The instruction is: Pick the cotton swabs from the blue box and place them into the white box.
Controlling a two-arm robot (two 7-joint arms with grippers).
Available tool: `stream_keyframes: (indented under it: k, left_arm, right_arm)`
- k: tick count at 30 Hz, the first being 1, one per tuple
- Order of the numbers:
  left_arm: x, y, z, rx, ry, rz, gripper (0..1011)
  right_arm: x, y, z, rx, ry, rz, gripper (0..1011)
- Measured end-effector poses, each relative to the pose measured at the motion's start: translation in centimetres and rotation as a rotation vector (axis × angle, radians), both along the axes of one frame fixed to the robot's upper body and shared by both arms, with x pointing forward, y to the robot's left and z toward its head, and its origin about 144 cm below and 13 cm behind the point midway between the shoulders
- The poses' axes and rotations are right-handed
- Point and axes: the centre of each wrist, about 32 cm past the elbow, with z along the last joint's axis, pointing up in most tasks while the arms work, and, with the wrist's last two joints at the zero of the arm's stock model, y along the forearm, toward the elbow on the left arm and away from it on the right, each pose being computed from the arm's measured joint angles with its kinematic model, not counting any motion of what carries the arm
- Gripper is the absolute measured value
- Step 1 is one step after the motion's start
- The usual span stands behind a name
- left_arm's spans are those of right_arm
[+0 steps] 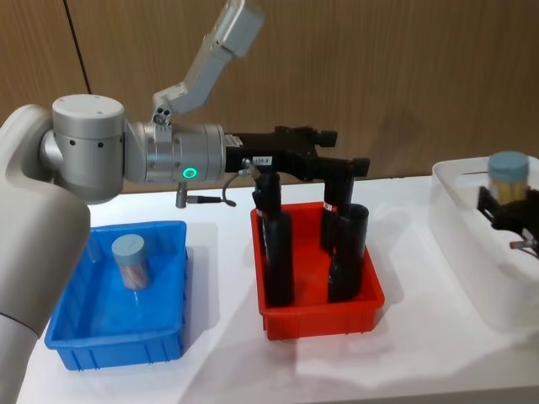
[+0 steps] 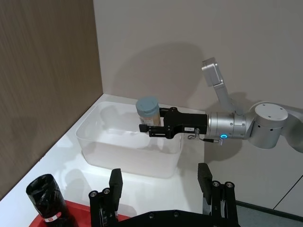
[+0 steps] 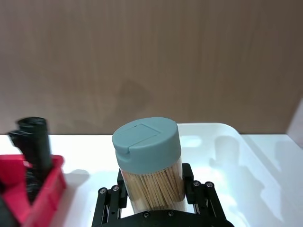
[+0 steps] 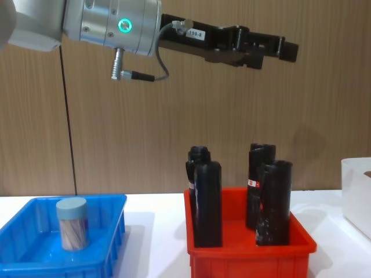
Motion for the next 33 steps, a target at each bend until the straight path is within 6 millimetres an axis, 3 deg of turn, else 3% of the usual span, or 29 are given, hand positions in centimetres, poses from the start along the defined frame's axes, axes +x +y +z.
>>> stream_keyframes:
  k: [7,10,19,33]
  left_arm:
    - [0.0,0.0,0.0,0.0,0.0,0.0,1004]
    - [0.0,0.0,0.0,0.0,0.0,0.0,1004]
    - [0.0,0.0,0.0,0.0,0.0,0.0,1004]
    - [0.0,0.0,0.0,0.0,0.0,0.0,1004]
  right_arm:
    - [0.2,-1.3,-0.6,-0.005,0.023,-0.046,675]
    - [0.2,-1.7,-0.8,-0.004,0.03,-0.058,794]
    - [0.2,-2.6,-1.3,-0.004,0.04,-0.079,1001]
    - [-0.1,-3.0,-1.4,-0.005,0.025,-0.085,1002]
